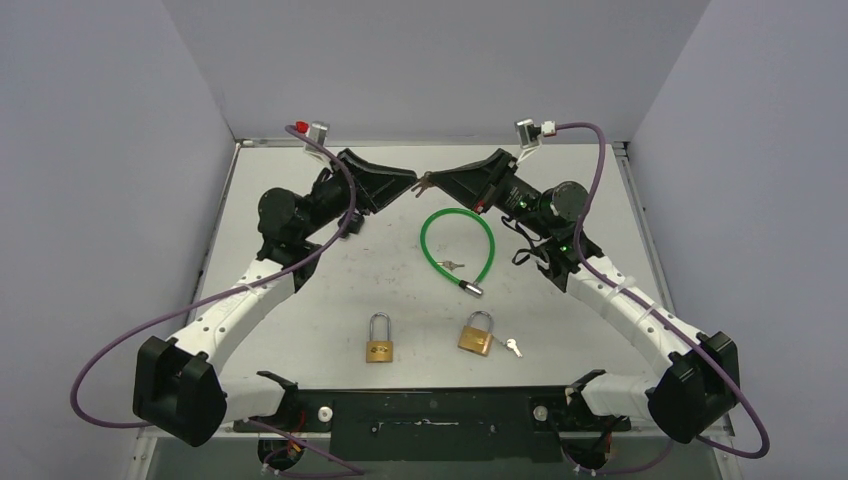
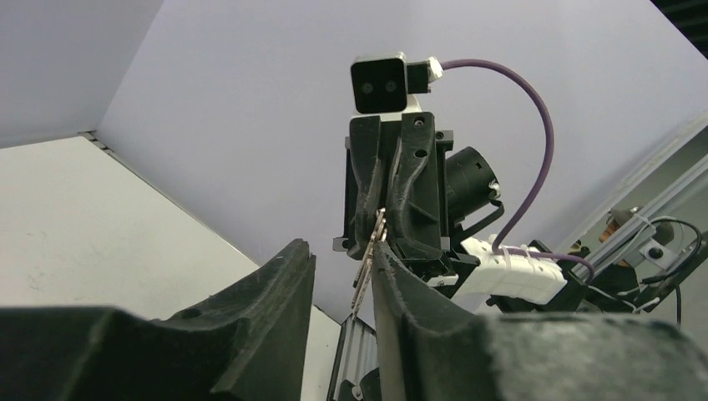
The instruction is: Unlock with the key
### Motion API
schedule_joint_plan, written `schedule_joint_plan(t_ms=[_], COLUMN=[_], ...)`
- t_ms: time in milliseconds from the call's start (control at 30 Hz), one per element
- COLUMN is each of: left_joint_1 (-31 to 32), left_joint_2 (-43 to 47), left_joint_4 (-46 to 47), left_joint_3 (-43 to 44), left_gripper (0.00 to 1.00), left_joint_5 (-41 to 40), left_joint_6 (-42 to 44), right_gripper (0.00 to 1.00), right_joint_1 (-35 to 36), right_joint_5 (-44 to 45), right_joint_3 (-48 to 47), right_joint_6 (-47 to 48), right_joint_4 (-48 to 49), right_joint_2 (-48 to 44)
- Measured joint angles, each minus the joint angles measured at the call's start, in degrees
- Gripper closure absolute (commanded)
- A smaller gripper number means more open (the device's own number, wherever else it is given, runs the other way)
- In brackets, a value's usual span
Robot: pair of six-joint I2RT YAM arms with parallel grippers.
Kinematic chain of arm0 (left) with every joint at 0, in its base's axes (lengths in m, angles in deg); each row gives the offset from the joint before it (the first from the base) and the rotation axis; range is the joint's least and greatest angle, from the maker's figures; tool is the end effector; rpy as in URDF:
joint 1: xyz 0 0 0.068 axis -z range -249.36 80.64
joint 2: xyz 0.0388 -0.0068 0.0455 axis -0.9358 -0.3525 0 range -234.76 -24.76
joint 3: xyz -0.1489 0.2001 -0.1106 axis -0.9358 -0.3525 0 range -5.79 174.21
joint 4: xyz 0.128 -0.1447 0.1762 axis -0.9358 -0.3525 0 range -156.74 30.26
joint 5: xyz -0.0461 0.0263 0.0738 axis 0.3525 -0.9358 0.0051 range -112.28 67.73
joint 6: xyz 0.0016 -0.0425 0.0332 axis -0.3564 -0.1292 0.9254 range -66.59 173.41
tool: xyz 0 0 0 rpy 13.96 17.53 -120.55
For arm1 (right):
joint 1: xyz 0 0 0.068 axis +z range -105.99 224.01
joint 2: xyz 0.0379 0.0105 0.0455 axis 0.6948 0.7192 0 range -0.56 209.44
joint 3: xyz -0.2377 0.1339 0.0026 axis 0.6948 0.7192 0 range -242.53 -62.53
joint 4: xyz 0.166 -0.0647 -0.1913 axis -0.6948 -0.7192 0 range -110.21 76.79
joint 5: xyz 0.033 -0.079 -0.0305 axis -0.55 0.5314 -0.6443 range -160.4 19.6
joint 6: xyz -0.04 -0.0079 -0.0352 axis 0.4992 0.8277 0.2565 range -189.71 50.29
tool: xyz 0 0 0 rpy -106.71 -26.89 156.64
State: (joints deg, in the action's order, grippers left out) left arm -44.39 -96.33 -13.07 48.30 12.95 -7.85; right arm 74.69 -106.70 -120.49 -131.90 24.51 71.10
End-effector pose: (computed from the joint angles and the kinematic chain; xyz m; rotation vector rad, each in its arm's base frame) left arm 0.2437 -0.1361 0.3979 0.2368 1.3076 -1.6323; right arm 0.2326 0.1624 0.4061 -0.2771 1.4219 1.7355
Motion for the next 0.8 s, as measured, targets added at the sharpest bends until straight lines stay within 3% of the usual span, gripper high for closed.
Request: schedule_joint_plan(t_ms=[133,200,367,400,533,567,800], left_joint_1=[0.00,0.00,0.00,0.00,0.02,0.07,0.04], left_joint_2=[0.00,0.00,0.00,0.00,0.17,0.35,2.49], left_joint_4=[0.63,0.68,1.31,1.49,1.51,1.07,-8.35], left_joint_3=[0.31,0.31,0.39,0.42,0.39,0.39,3.61], left_gripper=[0.87,0.98,1.00,1.00,1.00,1.00,1.00], left_joint_5=[1.51,2.03,2.99,3.08,3.13,3.06,4.28], left_joint_6=[-0.61,-0.68,-0.85,-0.83,0.57,1.55,11.91], right_gripper=[1.00,1.00,1.00,0.95,0.37,0.31,0.26], right_joint_1=[0.00,0.00,0.00,0.00,-0.35,-0.50,-3.93], right_joint_5=[-0.13,-0.15,-0.39,-0.46,-0.87,-1.11,-2.82], right_joint_3=[0.00,0.00,0.00,0.00,-0.31,-0.39,-1.31], right_joint_6=[-0.46,-0.50,-0.83,-0.92,-0.70,0.00,6.19], right_joint_4=[0.00,0.00,-0.04,-0.04,-0.68,-1.16,-8.46], right_joint_2=[0.02,0.02,0.15,0.15,0.15,0.13,-1.31])
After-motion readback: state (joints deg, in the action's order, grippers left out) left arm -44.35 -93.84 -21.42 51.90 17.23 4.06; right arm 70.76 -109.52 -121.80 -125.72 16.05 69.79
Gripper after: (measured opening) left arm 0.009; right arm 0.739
